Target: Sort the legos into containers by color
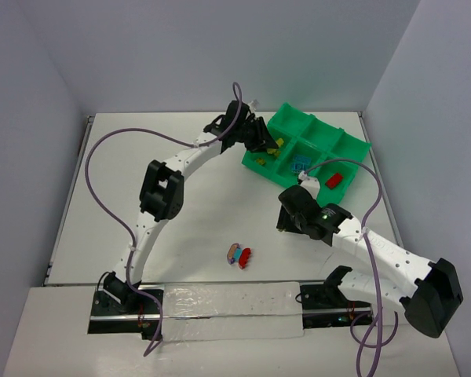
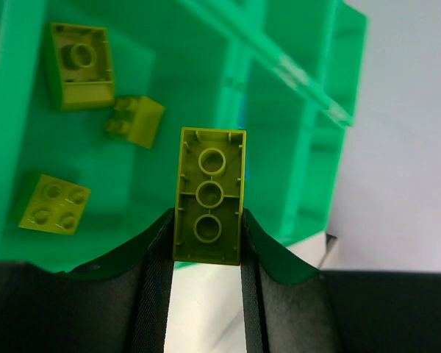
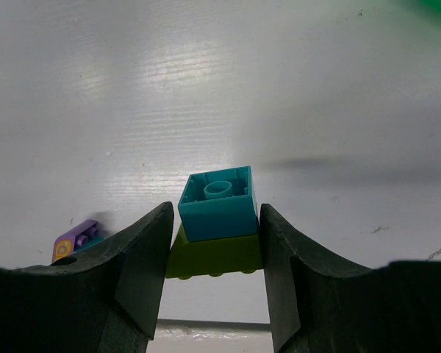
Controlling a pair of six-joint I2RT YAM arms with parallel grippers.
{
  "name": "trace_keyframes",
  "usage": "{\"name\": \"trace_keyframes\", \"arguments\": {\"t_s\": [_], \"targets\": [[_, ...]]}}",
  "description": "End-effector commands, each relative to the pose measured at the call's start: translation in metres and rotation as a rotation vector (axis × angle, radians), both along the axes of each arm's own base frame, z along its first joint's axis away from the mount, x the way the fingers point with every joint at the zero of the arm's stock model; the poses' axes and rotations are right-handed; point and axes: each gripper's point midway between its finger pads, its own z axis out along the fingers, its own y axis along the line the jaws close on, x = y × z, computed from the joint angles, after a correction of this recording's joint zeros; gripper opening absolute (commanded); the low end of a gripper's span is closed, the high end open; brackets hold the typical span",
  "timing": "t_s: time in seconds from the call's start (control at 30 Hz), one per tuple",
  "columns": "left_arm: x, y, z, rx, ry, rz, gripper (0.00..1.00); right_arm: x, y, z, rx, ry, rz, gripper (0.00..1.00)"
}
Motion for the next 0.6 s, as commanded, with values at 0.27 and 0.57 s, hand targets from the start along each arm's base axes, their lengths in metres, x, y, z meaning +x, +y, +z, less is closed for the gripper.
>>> {"name": "trace_keyframes", "arguments": {"t_s": [0.27, 0.57], "targets": [[0.022, 0.009, -0.008, 0.062, -0.067, 0.088, 0.0, 0.017, 0.012, 0.009, 0.013, -0.044, 0.041, 0.12], [0.035, 0.019, -0.019, 0.166, -0.148, 0.12, 0.0, 0.033, 0.015, 0.021, -0.039, -0.059, 0.053, 0.14]]}}
